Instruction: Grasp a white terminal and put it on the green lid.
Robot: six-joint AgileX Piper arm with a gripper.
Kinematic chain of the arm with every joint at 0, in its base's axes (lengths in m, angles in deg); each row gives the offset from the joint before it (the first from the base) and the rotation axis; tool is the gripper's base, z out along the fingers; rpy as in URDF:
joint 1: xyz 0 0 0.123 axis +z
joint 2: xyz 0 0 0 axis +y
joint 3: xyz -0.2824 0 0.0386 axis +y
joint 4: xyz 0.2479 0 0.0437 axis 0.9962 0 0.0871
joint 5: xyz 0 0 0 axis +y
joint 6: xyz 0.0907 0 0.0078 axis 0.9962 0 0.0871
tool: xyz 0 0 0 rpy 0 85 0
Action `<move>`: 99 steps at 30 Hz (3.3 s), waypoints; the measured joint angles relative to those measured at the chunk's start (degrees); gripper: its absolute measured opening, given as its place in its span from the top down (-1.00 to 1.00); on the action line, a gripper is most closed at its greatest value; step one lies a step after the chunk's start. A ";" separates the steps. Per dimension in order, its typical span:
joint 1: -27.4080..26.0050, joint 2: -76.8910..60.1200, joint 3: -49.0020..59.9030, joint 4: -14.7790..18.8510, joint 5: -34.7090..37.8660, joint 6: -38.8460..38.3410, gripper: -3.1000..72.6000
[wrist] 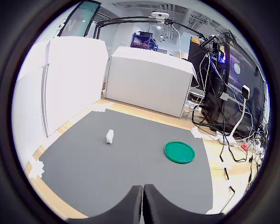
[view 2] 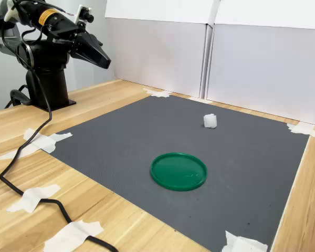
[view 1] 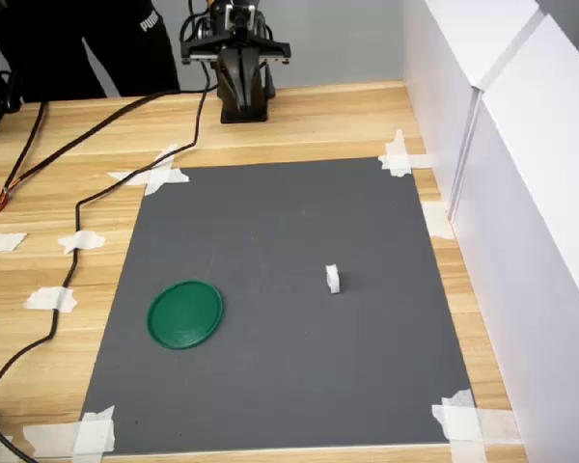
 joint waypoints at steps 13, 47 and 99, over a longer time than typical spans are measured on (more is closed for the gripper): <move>0.00 0.00 0.00 0.00 0.00 0.00 0.96; 0.00 27.03 -25.67 -6.51 12.59 8.98 0.96; 21.45 82.18 -72.77 -12.41 28.71 9.04 -0.67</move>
